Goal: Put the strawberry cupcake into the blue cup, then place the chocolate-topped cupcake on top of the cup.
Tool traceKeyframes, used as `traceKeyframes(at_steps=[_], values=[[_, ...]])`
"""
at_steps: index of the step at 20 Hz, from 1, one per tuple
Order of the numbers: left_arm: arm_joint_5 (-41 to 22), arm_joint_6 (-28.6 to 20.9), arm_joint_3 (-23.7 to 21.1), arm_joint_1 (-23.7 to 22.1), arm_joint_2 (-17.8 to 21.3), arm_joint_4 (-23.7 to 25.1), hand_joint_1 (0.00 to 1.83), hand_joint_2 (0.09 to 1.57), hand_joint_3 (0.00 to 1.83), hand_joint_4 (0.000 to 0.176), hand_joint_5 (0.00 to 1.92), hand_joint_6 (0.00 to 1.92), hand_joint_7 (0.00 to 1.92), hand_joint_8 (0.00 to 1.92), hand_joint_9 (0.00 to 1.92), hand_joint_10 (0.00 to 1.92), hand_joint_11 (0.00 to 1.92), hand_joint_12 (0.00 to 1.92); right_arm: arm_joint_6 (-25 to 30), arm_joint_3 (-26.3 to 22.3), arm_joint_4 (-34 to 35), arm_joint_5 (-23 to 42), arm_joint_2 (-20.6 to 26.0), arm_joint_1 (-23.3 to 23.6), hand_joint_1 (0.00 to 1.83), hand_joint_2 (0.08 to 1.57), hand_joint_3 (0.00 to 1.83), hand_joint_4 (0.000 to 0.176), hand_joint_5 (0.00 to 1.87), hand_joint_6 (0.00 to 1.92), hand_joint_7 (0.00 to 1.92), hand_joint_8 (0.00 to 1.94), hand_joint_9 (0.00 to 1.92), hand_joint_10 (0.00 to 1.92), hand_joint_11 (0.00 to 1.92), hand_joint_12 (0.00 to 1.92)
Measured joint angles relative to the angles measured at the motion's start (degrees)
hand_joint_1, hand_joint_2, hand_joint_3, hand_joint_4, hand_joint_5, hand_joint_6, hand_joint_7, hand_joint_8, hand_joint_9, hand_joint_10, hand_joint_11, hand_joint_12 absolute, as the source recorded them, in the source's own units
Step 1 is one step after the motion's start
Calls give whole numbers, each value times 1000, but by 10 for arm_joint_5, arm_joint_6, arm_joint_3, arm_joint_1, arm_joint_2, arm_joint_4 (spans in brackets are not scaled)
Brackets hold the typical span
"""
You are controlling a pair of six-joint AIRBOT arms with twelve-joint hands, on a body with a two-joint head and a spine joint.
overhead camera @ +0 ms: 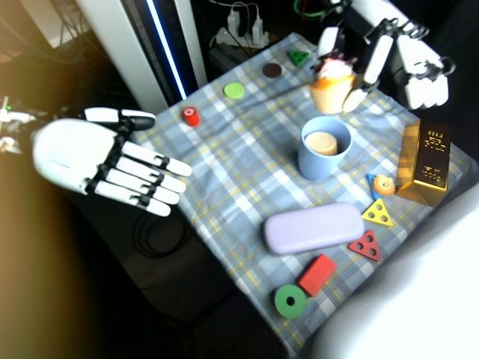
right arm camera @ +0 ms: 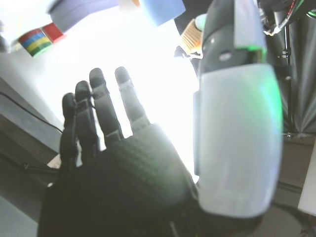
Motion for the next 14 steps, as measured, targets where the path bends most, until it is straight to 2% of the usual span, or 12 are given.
traceKeyframes(at_steps=[2,3,4,5,7,8,9,10,11,12,13,14], values=[[12,1,14,-6,-7,-4,1025,1100,0,176,1001,935,380,0,356,1,5,802,0,3,3,7,-5,-2,96,977,0,15,46,0,234,2,186,12,0,440],[15,1,17,-10,-7,-2,1029,1094,0,176,1012,917,382,0,371,1,7,846,0,3,1,11,-6,-7,96,976,0,21,50,0,238,1,184,7,0,387],[15,1,17,-11,-7,-2,1028,1094,0,176,1009,921,366,2,350,3,1,807,1,3,-2,10,-6,-7,89,979,0,22,50,0,241,2,183,5,0,371],[17,1,18,-12,-7,-1,1029,1097,1,176,1003,932,345,3,315,8,0,706,1,3,-1,11,-7,-7,107,987,1,33,48,0,231,1,176,1,0,346],[28,0,19,-12,-7,0,1025,1108,1,176,977,974,325,0,291,2,0,619,2,3,2,13,-7,-7,104,986,0,19,50,0,230,1,203,4,0,389],[31,0,20,-12,-7,0,1018,1121,3,172,948,1021,303,4,254,10,0,502,2,3,2,13,-7,-7,105,982,0,10,46,0,216,0,203,3,0,396],[31,0,20,-12,-7,-3,1010,1130,3,174,927,1055,297,2,230,19,0,323,2,3,1,13,-7,-7,109,992,1,16,46,0,210,0,199,1,0,416],[31,0,20,-12,-7,-2,1071,1071,0,176,824,410,282,9,230,10,1,319,3,3,1,13,-7,-7,122,984,0,20,54,1,204,0,209,3,0,454],[31,0,20,-12,-7,-1,1038,1067,0,169,857,139,276,4,237,5,0,358,3,3,1,14,-7,-7,112,991,3,13,52,0,205,1,212,3,0,457],[31,0,20,-12,-7,0,1000,1057,0,164,869,48,275,1,247,4,0,391,3,3,1,14,-7,-7,111,995,2,15,53,0,213,2,197,2,0,433],[31,0,20,-12,-7,0,951,1046,0,153,852,16,267,1,228,2,0,318,3,3,1,14,-7,-7,114,989,0,27,47,0,217,1,190,0,0,408],[31,0,20,-12,-7,0,960,1021,0,147,814,0,264,0,226,1,0,278,3,3,1,15,-8,-10,112,990,1,20,51,0,230,2,201,2,0,375]])
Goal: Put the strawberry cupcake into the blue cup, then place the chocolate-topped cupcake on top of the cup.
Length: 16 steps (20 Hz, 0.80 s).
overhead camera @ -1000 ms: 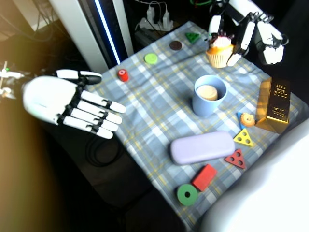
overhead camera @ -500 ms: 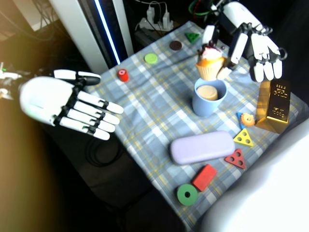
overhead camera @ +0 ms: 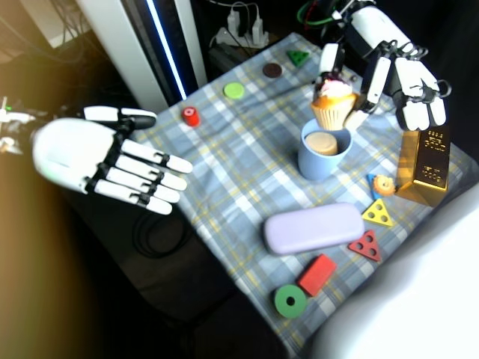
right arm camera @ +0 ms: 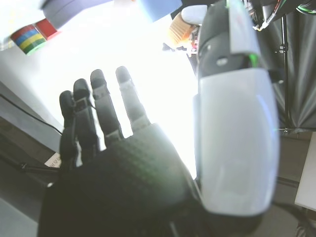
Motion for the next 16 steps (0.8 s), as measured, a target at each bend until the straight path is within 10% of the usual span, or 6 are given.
traceKeyframes(at_steps=[16], values=[[8,0,-9,6,0,7,806,951,0,133,840,4,252,0,251,3,0,623,9,3,1,0,-5,-1,52,989,3,39,49,3,202,1,153,0,0,368]])
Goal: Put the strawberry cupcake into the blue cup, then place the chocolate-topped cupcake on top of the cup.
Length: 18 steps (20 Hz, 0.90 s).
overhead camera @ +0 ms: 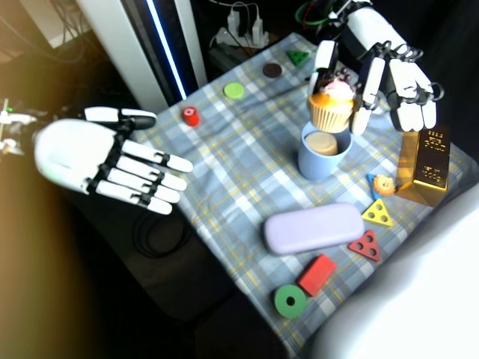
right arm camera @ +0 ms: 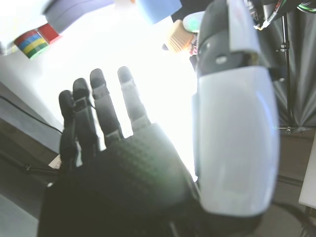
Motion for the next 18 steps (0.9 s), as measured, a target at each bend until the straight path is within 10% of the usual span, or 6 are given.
traceKeyframes(at_steps=[4,14,18], values=[[3,0,-3,0,3,3,854,945,2,103,831,0,285,4,260,0,0,719,0,0,0,0,-2,0,69,964,0,47,60,2,233,2,173,4,0,333],[5,0,-3,3,4,2,770,947,2,149,694,0,250,0,248,0,0,697,4,1,-1,0,-4,-4,124,965,0,38,82,0,254,4,219,5,15,217],[5,0,-3,3,4,2,786,923,0,127,631,1,220,0,235,0,0,629,4,1,0,0,-5,-4,102,954,0,55,81,2,269,4,226,4,26,227]])
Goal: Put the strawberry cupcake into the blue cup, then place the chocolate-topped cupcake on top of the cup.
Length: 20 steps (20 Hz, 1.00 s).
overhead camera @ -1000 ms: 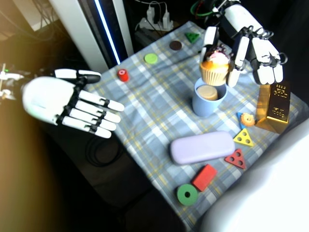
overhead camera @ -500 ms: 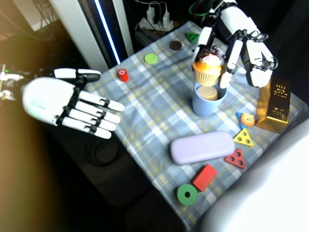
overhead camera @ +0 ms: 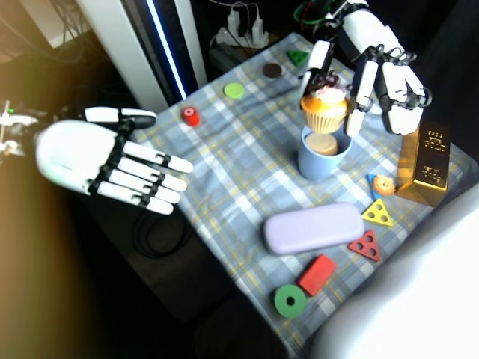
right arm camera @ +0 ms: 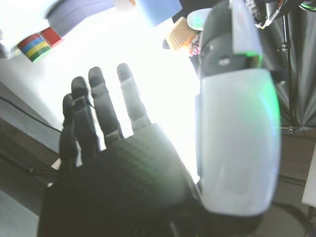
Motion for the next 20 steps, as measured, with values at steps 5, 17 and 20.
traceKeyframes(at_steps=[5,17,20], values=[[0,0,0,0,0,0,793,918,1,124,629,5,226,2,230,0,0,618,0,0,0,0,-2,0,125,952,0,52,89,3,246,1,197,0,1,220],[-1,-1,-10,0,15,-2,719,970,5,122,593,0,229,0,240,0,0,571,3,1,3,0,-3,-6,139,943,1,54,81,0,264,10,265,24,124,261],[-23,-1,-36,12,44,3,810,933,0,134,640,4,218,1,174,4,0,352,4,8,16,1,-2,-6,174,929,0,45,67,0,232,0,158,0,9,219]])
